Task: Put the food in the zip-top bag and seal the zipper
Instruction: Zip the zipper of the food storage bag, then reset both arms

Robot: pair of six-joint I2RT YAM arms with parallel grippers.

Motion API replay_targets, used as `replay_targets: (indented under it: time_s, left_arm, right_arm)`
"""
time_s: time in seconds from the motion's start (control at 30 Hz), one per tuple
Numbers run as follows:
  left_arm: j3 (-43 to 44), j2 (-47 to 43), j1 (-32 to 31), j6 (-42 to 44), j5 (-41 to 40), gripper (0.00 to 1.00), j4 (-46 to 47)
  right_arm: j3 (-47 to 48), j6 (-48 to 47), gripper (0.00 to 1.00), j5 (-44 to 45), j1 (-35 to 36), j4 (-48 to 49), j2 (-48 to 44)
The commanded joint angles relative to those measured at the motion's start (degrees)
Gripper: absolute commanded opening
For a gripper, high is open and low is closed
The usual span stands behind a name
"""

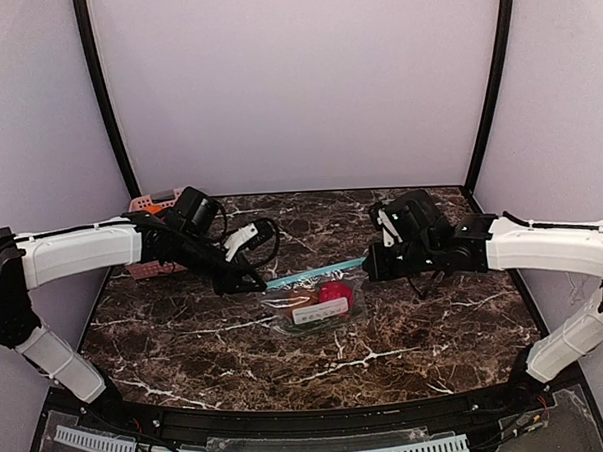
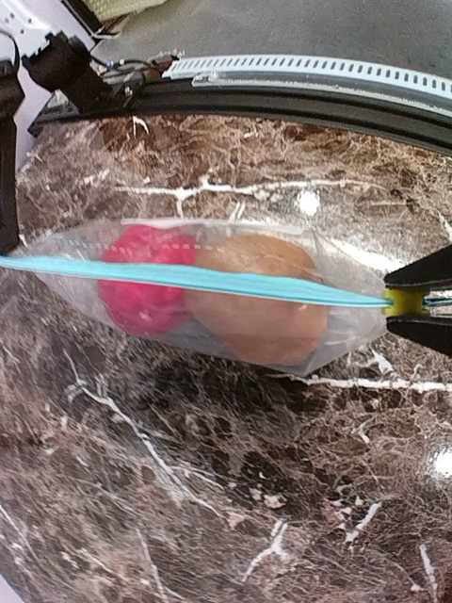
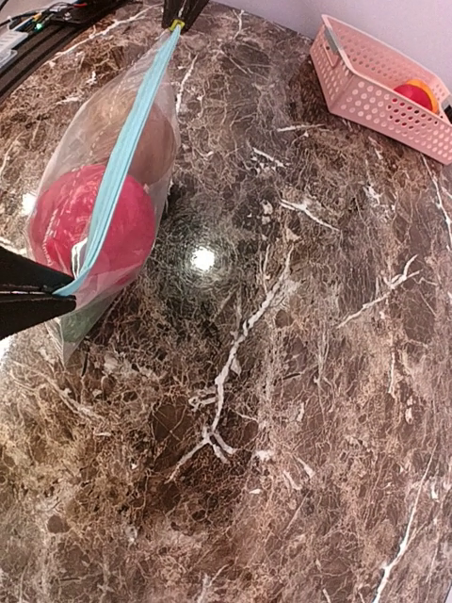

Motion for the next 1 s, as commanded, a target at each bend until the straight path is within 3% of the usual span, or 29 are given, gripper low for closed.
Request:
replay_targets:
  time_s: [0.0, 0.2, 0.33, 0.43, 0.47, 0.57, 0.7, 0.97]
  left_arm:
    - [2.4, 2.8, 0.3, -3.6, -8.2, 0.01, -1.2]
    - [7.2, 6.8, 0.7, -7.2, -13.5, 0.01, -0.1]
    - [11.6, 10.2, 0.8, -9.0, -15.8, 0.12, -0.2]
    - [12.5, 10.8, 0.8, -9.8, -16.6, 0.4, 1.8]
    - [12.2, 10.7, 0.8, -10.3, -16.9, 0.45, 2.6]
    - [11.2, 9.1, 0.8, -11.6, -18.3, 0.75, 6.2]
    - [8.8, 6.1, 1.0, -13.1, -21.3, 0.87, 9.7]
    - [-6.3, -4.6, 5.0, -21.1, -27.0, 0.95, 21.2]
  right_arm:
    - [4.0, -0.2, 0.0, 3.4, -1.0, -2.8, 3.0]
    - [7.6, -1.0, 0.01, 5.2, -1.6, -4.1, 6.5]
    - [9.2, -1.2, 0.08, 4.5, -2.9, -4.0, 8.1]
    - [9.9, -2.3, 0.27, 4.2, -3.1, -4.0, 7.8]
    - [10.1, -2.6, 0.35, 4.3, -3.1, -3.9, 7.4]
    - [10.3, -4.1, 0.55, 4.2, -3.3, -4.0, 6.2]
    - [9.6, -6.0, 0.75, 3.9, -3.8, -3.8, 4.1]
    - [5.3, -8.0, 0.94, -1.0, -9.0, -1.7, 0.6]
